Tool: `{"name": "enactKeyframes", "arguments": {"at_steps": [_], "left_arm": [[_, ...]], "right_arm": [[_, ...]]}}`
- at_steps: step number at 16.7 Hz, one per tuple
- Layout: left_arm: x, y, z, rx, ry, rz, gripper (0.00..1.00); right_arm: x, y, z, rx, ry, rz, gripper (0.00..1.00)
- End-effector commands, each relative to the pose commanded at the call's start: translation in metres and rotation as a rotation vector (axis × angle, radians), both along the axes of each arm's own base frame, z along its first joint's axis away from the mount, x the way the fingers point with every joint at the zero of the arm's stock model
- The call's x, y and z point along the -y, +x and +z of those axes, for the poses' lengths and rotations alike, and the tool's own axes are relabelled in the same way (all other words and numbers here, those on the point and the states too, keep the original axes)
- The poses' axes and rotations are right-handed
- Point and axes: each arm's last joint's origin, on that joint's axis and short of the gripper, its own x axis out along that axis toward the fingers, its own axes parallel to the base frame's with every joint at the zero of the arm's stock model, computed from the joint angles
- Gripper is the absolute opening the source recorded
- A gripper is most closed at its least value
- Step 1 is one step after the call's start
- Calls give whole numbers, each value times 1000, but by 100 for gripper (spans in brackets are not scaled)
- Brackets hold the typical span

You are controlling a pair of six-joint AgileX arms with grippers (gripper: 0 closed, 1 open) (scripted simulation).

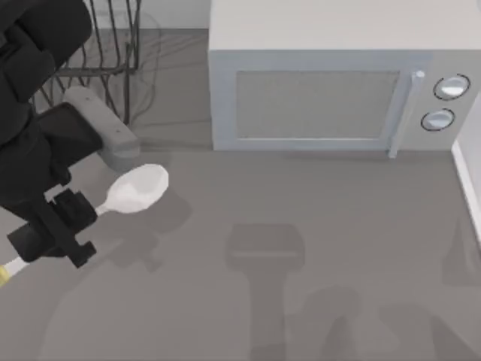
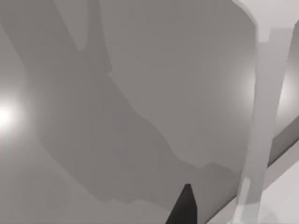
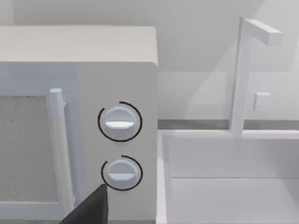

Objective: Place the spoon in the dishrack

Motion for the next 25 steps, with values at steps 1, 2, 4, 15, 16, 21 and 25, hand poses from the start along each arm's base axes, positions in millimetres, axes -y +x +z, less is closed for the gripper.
{"name": "enactKeyframes", "arguments": {"at_steps": [1, 2, 4, 15, 16, 21, 25], "left_arm": [[-1, 0, 1, 11, -8, 10, 0], [-4, 1, 2, 33, -24, 29, 0], [-12, 5, 6, 107, -75, 94, 0], [-103, 13, 69, 1021, -557, 608, 0], [-111, 7, 77, 1110, -592, 632, 0], [-133, -23, 104, 1400, -692, 687, 0], [-134, -26, 106, 1422, -699, 690, 0]], "right_arm": [[0, 0, 0, 0, 0, 0, 100], [0, 0, 0, 0, 0, 0, 100], [0, 0, 0, 0, 0, 0, 100], [0, 0, 0, 0, 0, 0, 100], [0, 0, 0, 0, 0, 0, 100], [0, 0, 0, 0, 0, 0, 100], [0, 0, 0, 0, 0, 0, 100]]}}
